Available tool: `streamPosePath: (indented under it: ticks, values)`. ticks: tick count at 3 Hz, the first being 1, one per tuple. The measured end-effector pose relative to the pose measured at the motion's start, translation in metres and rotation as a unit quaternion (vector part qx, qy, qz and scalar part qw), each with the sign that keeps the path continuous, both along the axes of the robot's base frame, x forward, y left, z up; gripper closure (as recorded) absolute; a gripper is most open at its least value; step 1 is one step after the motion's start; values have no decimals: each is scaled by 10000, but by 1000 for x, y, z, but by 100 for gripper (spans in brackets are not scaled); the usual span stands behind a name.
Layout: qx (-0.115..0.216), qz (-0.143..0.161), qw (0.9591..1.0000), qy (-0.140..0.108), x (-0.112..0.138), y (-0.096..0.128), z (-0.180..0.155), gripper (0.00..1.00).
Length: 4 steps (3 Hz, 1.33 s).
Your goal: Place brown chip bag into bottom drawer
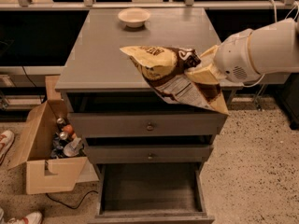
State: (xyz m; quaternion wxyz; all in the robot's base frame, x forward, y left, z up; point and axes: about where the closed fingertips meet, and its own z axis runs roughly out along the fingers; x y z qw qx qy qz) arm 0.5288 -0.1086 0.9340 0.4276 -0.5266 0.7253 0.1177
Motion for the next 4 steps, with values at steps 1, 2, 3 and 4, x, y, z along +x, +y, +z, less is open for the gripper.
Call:
streamPosePath:
  ticks: [1, 2, 3, 4]
  values:
    - [-145, 11, 9995, 276, -23, -4, -22, 100]
    - [-193, -192, 9974, 673, -63, -15, -54, 100]
    - [-516, -378, 9887, 1354, -106, -24, -142, 100]
    - [-526, -434, 9840, 1645, -117, -24, -209, 100]
